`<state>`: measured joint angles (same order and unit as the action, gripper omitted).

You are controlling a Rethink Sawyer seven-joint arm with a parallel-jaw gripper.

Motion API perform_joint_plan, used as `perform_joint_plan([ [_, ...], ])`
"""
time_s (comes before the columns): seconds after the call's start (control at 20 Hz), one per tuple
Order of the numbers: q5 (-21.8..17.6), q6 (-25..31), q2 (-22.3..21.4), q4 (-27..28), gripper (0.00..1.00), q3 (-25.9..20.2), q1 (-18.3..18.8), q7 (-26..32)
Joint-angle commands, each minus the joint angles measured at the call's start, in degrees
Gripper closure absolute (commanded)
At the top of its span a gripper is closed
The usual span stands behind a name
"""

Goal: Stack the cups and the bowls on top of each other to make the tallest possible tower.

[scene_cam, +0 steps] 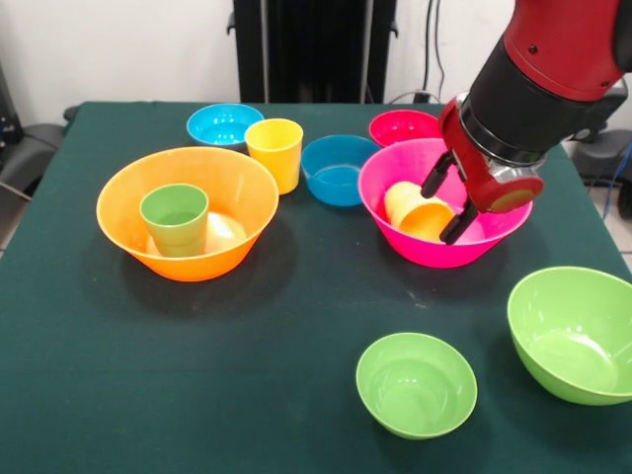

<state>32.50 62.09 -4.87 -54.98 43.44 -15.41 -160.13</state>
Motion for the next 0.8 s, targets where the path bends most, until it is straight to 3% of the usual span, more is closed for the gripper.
perform_joint_plan([
  [0.05, 1.77, 0.66, 2.23, -1.34, 0.00, -5.71, -0.60, -15.67],
  [0.8, 2.76, 0.57, 3.19, -0.15, 0.00, -5.76, -0.84, -18.55],
])
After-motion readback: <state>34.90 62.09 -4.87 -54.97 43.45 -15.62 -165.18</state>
